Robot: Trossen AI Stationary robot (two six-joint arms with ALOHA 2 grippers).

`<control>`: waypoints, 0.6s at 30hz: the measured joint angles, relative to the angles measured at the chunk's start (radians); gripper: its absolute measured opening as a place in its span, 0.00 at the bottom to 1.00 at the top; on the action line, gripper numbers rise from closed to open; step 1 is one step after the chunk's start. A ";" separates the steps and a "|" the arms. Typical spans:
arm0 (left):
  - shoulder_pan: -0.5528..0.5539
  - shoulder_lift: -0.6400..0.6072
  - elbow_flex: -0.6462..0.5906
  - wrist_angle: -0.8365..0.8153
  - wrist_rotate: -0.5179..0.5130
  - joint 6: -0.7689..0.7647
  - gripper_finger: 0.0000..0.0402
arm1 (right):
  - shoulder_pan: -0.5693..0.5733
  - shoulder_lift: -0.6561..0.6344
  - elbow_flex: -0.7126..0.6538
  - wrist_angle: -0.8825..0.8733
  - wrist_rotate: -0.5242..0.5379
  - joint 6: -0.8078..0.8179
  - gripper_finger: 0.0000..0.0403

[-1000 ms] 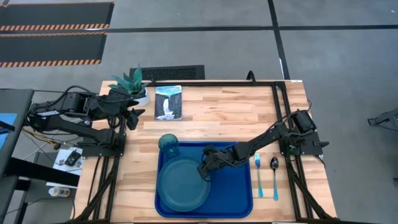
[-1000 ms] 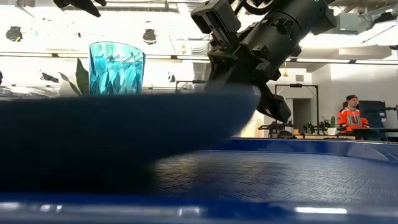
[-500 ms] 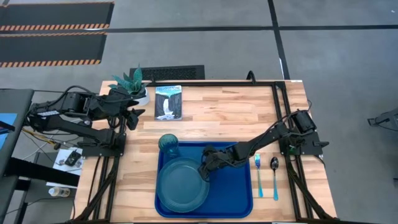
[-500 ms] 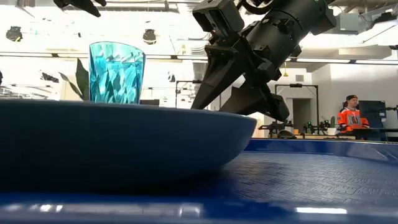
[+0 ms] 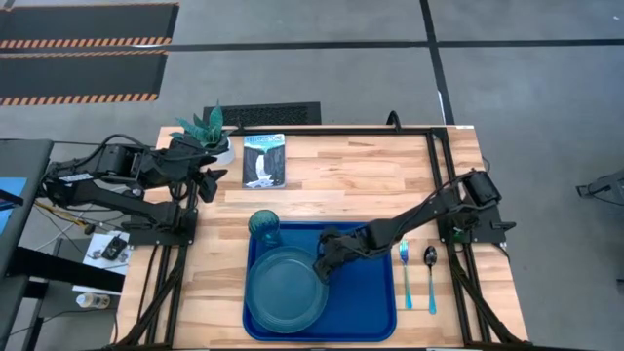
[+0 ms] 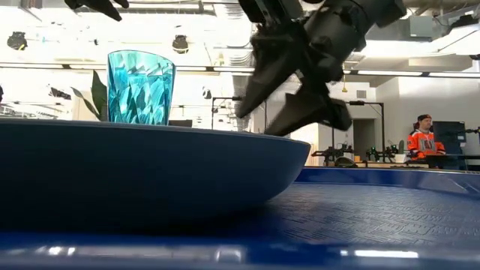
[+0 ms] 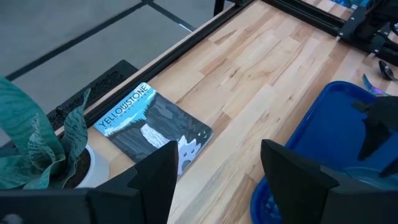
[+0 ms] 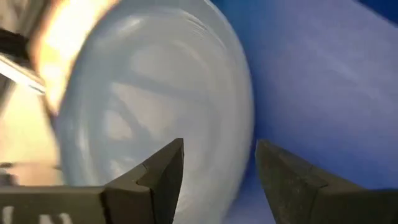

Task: Pick and place plate/cup/fork/spoon on tray
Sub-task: Put the blue fork on the blue serving tray to the right of the blue plate

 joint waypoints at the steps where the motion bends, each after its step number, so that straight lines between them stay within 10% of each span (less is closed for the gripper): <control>1: 0.000 0.000 0.000 0.000 -0.002 0.000 0.53 | -0.001 -0.009 0.009 -0.055 0.001 -0.013 0.55; 18: 0.000 0.000 0.000 0.000 0.014 -0.008 0.53 | -0.051 -0.118 0.191 -0.757 0.076 0.006 0.55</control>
